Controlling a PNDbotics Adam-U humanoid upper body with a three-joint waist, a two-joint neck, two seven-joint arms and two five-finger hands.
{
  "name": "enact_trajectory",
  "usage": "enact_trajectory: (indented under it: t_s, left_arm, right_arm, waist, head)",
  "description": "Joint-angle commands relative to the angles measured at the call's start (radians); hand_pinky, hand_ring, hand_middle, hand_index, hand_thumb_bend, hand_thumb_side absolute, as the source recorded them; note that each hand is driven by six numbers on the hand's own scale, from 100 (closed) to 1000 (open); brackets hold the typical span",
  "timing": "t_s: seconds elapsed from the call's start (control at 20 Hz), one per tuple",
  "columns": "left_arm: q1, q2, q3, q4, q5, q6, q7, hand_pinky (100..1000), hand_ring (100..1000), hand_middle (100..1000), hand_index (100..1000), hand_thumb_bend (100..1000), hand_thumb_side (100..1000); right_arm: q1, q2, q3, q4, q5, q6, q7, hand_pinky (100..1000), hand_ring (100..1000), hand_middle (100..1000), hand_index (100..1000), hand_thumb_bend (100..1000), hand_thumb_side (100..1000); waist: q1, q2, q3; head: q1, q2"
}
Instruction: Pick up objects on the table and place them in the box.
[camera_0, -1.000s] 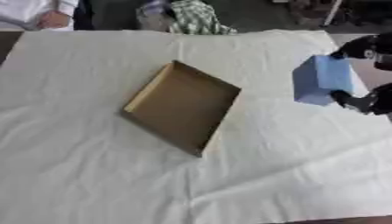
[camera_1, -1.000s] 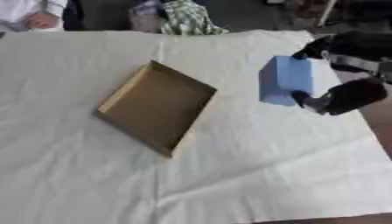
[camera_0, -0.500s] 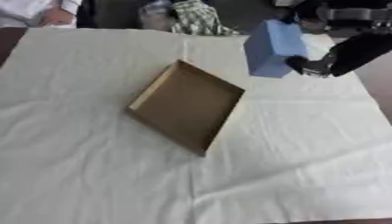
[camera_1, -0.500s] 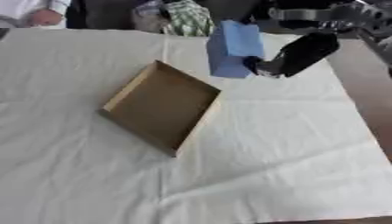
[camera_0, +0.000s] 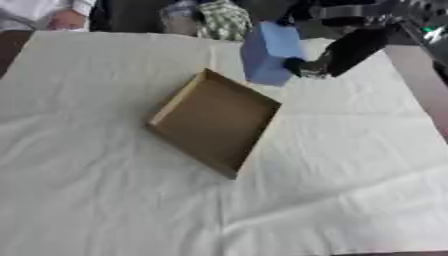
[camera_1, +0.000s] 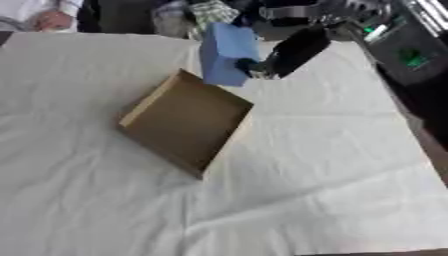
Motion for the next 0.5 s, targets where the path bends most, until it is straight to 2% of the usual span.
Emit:
enact_trajectory:
  t_s: [0.05, 0.5]
  left_arm:
    - [-0.017, 0.004, -0.002, -0.014, 0.008, -0.002, -0.005, 627, 901, 635, 651, 345, 552]
    - [-0.033, -0.008, -0.007, -0.014, 0.018, -0.006, -0.012, 628, 900, 634, 652, 349, 549]
  right_arm:
    - [-0.031, 0.024, 0.007, 0.043, 0.032, -0.017, 0.001, 892, 899, 796, 845, 100, 712]
    - [-0.055, 0.122, 0.048, 0.158, 0.141, -0.051, -0.019, 891, 903, 795, 843, 100, 751]
  waist:
    - [0.004, -0.013, 0.005]
    - [0.004, -0.004, 0.026]
  head:
    - [-0.016, -0.001]
    - [-0.045, 0.000]
